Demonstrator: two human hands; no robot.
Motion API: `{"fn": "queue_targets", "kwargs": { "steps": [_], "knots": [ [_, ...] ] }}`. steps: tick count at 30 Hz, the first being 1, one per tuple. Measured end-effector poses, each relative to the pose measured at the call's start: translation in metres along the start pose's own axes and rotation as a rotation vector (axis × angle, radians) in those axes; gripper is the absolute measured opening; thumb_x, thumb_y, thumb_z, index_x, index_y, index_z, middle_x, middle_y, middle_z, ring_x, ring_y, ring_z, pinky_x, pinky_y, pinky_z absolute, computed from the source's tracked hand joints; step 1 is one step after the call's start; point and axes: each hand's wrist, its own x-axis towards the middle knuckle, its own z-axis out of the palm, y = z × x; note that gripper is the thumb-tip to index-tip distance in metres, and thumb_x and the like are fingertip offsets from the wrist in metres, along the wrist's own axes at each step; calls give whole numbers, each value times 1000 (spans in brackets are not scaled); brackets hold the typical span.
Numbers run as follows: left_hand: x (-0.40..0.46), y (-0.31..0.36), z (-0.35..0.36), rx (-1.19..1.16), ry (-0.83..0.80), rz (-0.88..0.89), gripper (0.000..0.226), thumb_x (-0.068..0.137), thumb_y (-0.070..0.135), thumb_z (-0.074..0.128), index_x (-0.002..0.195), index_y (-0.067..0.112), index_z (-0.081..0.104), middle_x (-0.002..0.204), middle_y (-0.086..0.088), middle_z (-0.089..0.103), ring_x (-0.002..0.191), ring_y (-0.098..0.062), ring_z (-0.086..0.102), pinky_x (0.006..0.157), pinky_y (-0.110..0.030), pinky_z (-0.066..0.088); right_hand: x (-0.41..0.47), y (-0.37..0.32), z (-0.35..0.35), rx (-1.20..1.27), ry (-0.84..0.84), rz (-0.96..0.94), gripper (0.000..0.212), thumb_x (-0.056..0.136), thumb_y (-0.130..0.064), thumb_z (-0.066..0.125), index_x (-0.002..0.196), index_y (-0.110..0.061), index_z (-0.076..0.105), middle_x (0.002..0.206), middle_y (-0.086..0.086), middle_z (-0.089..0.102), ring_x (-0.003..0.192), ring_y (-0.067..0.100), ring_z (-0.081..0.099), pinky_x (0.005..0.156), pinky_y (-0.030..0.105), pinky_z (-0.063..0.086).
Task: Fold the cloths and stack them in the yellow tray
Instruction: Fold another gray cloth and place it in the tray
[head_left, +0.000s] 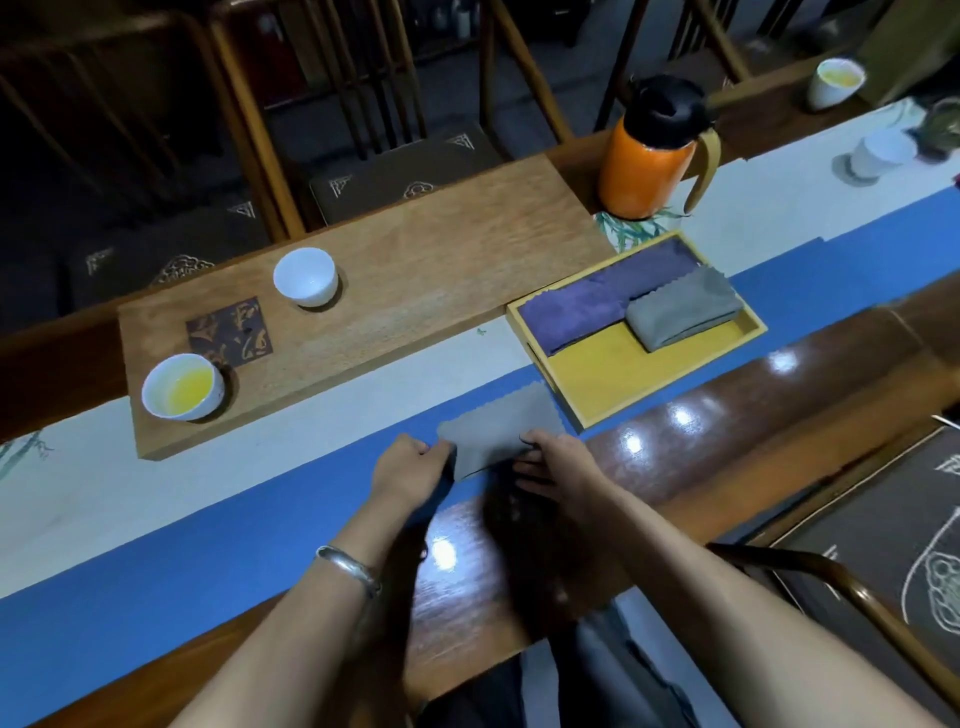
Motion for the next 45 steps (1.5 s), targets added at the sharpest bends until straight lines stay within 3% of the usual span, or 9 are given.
{"fn": "queue_targets", "kwargs": {
  "steps": [8, 11, 14, 16, 20, 27, 33, 39, 45],
  "knots": [
    [12, 16, 26, -342, 14, -181, 44, 79, 35, 73, 56, 13, 42, 60, -11, 45, 57, -24, 44, 61, -36, 37, 9, -2, 3, -282, 180, 72, 33, 81, -35, 60, 77, -3, 64, 71, 13, 69, 56, 22, 63, 55, 25, 51],
    [13, 23, 27, -591, -88, -237, 23, 81, 26, 71, 89, 7, 60, 90, -18, 63, 83, -28, 60, 78, -40, 51, 6, -5, 2, -332, 201, 52, 30, 79, -33, 60, 76, -4, 63, 73, 15, 69, 57, 24, 62, 56, 25, 49],
    [11, 28, 15, -722, -236, -172, 27, 84, 24, 65, 104, 6, 64, 93, -15, 65, 80, -23, 61, 65, -28, 50, -3, -11, 0, -162, 91, 41, 24, 81, -27, 58, 66, -9, 53, 63, 12, 55, 47, 23, 47, 46, 25, 36],
    [8, 31, 4, -801, -303, -133, 19, 85, 20, 64, 99, 7, 66, 89, -13, 66, 75, -20, 63, 62, -24, 53, -10, -18, -3, 76, -26, 74, 16, 85, -16, 55, 73, -7, 54, 60, 10, 59, 41, 19, 53, 36, 24, 45],
    [5, 44, -22, -813, -354, -66, 11, 87, 19, 63, 91, 10, 67, 84, -8, 70, 74, -18, 66, 65, -26, 57, -23, -38, -8, 474, -239, 111, 16, 87, 0, 49, 98, -5, 60, 81, 12, 74, 65, 19, 72, 60, 24, 60],
    [2, 88, -29, -819, -340, 11, 8, 88, 17, 63, 92, 12, 67, 83, -3, 73, 74, -13, 68, 65, -23, 57, -27, -86, -39, 112, -75, -83, 14, 85, -17, 63, 98, -14, 64, 89, 2, 72, 65, 13, 60, 61, 19, 52],
    [2, 129, 17, -778, -206, 10, 16, 87, 18, 67, 73, 15, 58, 81, -3, 68, 72, -11, 64, 59, -16, 54, -14, -133, -99, -163, 18, -184, 13, 82, -21, 68, 81, -16, 57, 45, -7, 48, 40, 8, 42, 46, 14, 48],
    [17, 156, 66, -736, -15, -89, 30, 82, 14, 72, 67, 13, 47, 73, -11, 57, 72, -24, 56, 70, -33, 51, 21, -155, -145, -425, 27, -225, 26, 78, -21, 74, 82, -14, 49, 67, 0, 40, 46, 12, 44, 46, 22, 43],
    [30, 164, 103, -510, 274, -151, 17, 80, 22, 72, 76, 9, 63, 81, -5, 66, 78, -21, 60, 63, -25, 41, 59, -167, -152, -839, 66, -424, 36, 83, -16, 64, 60, -15, 37, 57, 6, 37, 57, 20, 40, 58, 32, 33]
  ]
}}
